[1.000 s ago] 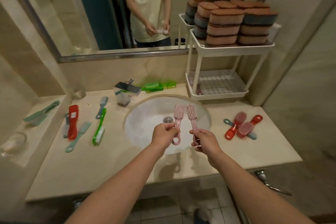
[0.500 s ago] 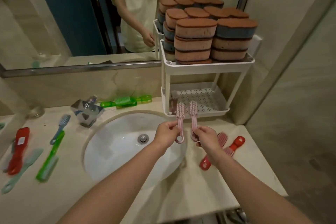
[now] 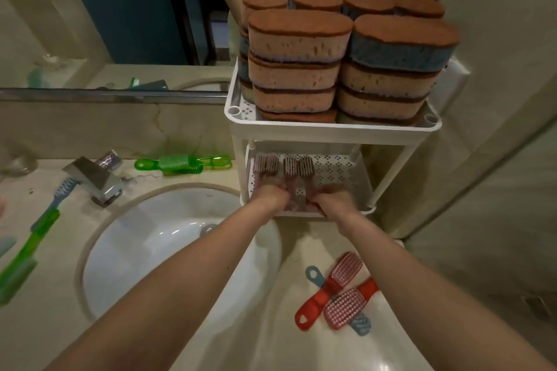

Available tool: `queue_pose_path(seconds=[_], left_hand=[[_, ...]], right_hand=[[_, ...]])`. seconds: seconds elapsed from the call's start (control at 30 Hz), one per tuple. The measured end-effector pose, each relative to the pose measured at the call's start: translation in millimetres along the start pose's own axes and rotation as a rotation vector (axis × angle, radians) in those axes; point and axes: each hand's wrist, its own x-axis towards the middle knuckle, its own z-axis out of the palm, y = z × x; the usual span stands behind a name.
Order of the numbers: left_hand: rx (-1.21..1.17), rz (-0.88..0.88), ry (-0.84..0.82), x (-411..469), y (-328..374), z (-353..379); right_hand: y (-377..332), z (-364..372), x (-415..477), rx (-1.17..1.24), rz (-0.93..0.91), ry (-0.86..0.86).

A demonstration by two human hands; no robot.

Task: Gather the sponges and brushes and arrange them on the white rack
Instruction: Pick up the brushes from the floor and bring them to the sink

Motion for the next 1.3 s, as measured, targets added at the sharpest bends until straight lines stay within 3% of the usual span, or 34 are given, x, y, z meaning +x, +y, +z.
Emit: queue_pose_path(seconds=[0.17,0.4,0.5,0.63,0.83,1.07,1.3], left_hand=[[0.068,0.024,0.069,31,0,7],[0.327,0.053,0.064,50,-12,8],[0.476,0.130,0.100,49,-19,8],[0.571,0.253,0.199,45,-30,9],[0.901,0.484,0.113,41,-38,10],[1.074,0.333,0.024,41,-29,14],[1.066,0.261,0.028,35,-28,18]], right_hand=[[-5,4,34,0.002,0.035,-0.041],[4,13,67,-0.371,-0.027,-0.067],[8,16,70,-0.505,-0.084,-0.082],[14,21,69,-0.570,-0.116,0.023],[19,28,65,-0.750,-0.264,-0.027],[16,32,72,-0.858,-0.328,-0.101],[18,34,75,-0.862,-0.417,-0.128]])
